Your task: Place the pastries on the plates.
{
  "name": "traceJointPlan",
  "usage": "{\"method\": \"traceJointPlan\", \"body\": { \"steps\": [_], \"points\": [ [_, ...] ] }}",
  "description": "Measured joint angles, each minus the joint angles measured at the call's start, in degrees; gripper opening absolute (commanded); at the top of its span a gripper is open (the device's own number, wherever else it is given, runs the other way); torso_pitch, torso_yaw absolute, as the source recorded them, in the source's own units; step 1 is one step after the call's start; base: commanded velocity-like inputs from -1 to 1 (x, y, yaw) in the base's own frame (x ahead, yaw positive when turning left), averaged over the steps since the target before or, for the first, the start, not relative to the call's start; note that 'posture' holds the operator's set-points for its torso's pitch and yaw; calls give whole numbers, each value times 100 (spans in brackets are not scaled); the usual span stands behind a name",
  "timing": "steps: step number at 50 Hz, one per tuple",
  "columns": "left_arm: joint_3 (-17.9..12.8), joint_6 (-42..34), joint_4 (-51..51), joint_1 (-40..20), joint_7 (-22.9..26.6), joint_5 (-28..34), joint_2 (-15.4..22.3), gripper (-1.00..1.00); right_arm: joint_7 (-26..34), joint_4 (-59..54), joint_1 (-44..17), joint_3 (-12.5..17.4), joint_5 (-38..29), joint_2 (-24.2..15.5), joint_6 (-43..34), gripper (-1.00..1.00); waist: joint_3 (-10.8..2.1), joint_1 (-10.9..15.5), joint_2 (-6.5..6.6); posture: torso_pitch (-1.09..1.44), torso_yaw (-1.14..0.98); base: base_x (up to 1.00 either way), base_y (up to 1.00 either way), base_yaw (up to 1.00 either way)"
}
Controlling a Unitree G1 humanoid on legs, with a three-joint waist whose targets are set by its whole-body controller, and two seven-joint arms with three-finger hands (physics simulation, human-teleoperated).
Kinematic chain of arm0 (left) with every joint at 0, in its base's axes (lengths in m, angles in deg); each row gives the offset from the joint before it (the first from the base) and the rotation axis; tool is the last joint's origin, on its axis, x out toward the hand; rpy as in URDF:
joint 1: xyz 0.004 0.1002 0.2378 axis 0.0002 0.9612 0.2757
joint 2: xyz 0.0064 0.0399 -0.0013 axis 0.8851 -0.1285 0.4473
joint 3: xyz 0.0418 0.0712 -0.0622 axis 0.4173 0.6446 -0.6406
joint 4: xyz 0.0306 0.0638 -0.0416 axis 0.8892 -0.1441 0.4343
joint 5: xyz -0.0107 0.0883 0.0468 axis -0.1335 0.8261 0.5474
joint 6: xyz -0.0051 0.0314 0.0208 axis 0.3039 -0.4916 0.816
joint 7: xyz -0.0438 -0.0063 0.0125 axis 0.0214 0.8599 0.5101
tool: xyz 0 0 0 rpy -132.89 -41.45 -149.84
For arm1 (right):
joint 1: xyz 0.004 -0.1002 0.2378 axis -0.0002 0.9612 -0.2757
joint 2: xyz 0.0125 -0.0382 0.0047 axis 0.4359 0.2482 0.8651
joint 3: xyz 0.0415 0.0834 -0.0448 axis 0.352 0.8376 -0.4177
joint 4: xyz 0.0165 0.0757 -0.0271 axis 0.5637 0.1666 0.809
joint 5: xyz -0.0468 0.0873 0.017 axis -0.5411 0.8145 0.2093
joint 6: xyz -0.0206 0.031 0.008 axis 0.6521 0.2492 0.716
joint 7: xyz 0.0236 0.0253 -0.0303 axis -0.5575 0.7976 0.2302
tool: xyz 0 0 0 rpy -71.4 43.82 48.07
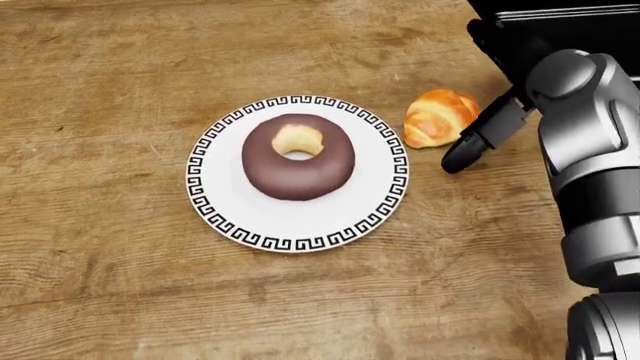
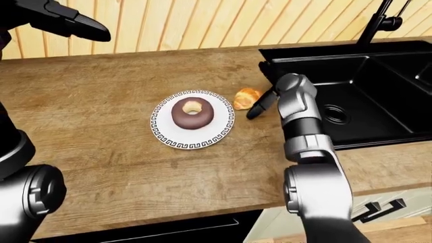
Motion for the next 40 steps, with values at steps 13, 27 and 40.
{"method": "traceJointPlan", "body": {
  "steps": [13,27,40],
  "points": [
    [-11,46,-110,-87,18,11,41,100,-118,-438,-249,-55,4,105,302,100,-4,20,-4,1,0,0,0,0],
    [-6,64,-125,-88,20,23,56,100,-108,-476,-256,-83,-33,152,306,29,-6,16,0,1,0,0,0,0],
    [-56,63,-93,-65,27,32,113,100,-227,-251,-254,-91,-144,174,374,-22,-50,14,-32,1,0,0,0,0]
  ]
}}
